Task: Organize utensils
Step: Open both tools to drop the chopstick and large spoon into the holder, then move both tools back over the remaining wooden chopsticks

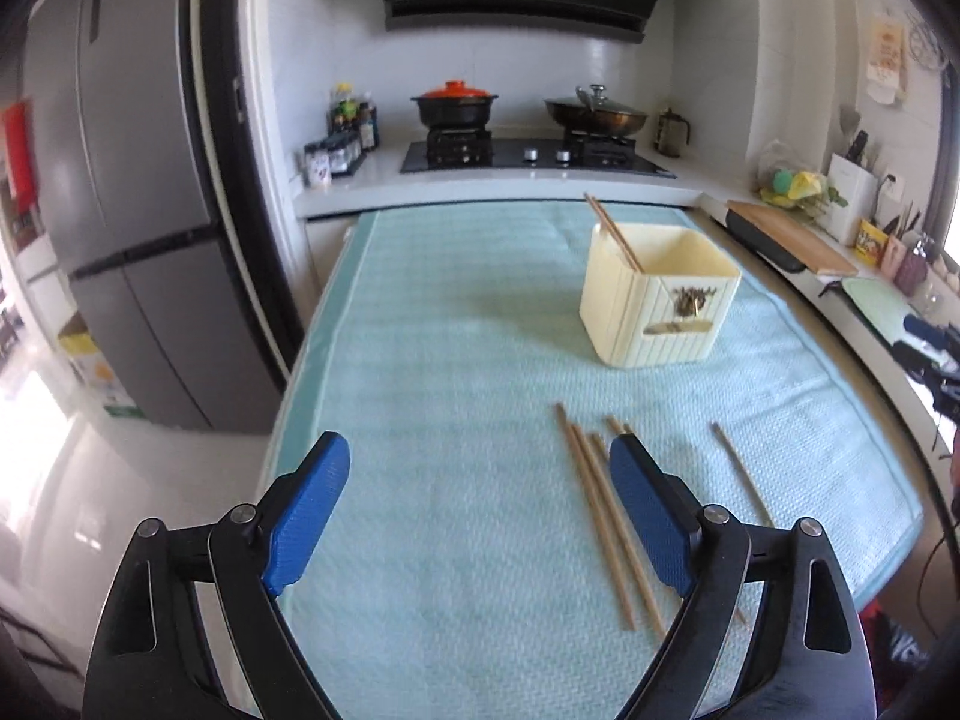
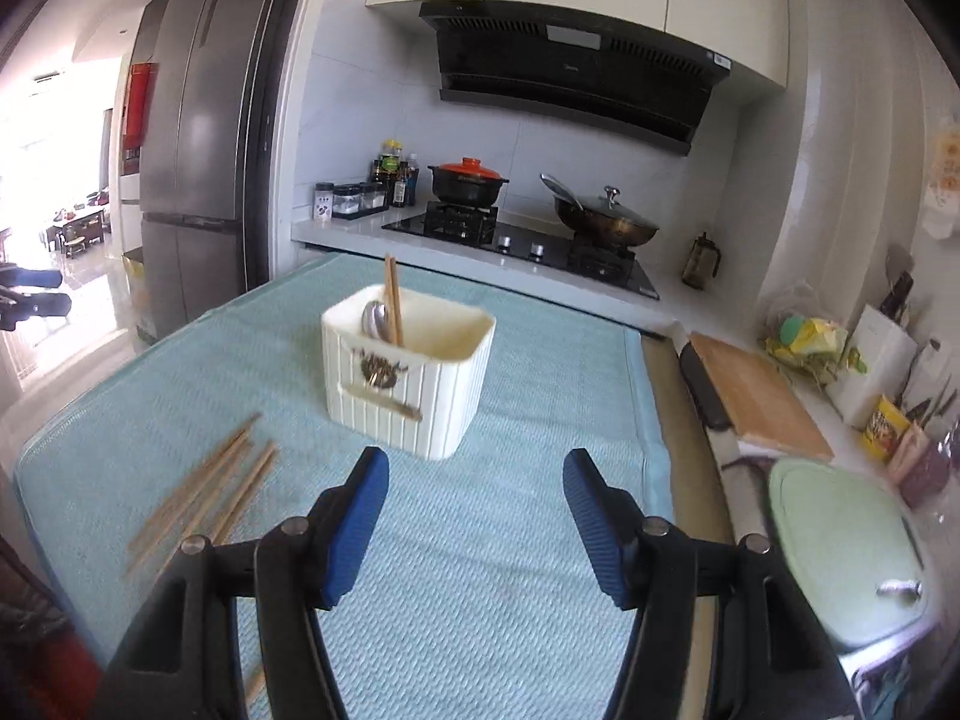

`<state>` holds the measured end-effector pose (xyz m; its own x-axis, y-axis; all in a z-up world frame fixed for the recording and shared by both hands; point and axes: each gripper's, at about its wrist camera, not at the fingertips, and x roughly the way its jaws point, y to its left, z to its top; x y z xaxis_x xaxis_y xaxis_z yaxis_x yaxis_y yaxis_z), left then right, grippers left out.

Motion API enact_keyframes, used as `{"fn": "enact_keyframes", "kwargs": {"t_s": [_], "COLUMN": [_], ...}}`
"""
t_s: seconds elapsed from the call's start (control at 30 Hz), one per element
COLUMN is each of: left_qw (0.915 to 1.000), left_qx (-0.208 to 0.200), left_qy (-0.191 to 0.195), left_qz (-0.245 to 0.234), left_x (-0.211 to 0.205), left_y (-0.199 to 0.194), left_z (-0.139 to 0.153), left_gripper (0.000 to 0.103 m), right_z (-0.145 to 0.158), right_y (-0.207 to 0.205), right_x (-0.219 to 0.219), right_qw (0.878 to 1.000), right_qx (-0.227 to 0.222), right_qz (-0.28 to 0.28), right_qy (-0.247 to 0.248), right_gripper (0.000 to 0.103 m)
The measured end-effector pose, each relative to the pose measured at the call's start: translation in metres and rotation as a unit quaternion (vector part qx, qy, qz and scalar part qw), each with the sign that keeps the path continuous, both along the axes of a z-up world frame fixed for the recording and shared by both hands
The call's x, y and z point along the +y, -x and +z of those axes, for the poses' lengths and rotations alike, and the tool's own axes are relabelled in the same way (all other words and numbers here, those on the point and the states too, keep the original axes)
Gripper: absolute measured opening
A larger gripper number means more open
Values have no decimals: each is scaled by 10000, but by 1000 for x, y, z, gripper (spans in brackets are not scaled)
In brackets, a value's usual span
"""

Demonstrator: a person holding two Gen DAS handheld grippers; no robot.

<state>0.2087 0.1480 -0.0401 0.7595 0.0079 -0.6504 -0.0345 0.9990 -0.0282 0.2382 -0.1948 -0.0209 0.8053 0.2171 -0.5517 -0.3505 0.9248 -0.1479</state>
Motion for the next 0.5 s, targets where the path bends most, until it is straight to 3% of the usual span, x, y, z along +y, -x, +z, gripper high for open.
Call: {"fn": "enact_keyframes", "kwargs": {"t_s": [0.13,0.27,0.5], "left_qw": [9972,9920,9935], "left_qx": [203,468,688], "left_qy": [679,1083,862], "left_qz": [217,438,272], "left_x": [-9,-13,-27], "left_y": [15,12,8], "left_z": [-53,-84,-102], "left_gripper": [89,89,89], "right_z": [-55,-92,-99], "right_y": [28,41,49], "right_x": [5,11,17], "right_qw": [9974,9908,9915], "right_qx": [609,1193,1138], "right_qz": [-131,-130,-251], "right_qy": [-370,-631,-584], "right_gripper": [62,62,62]}}
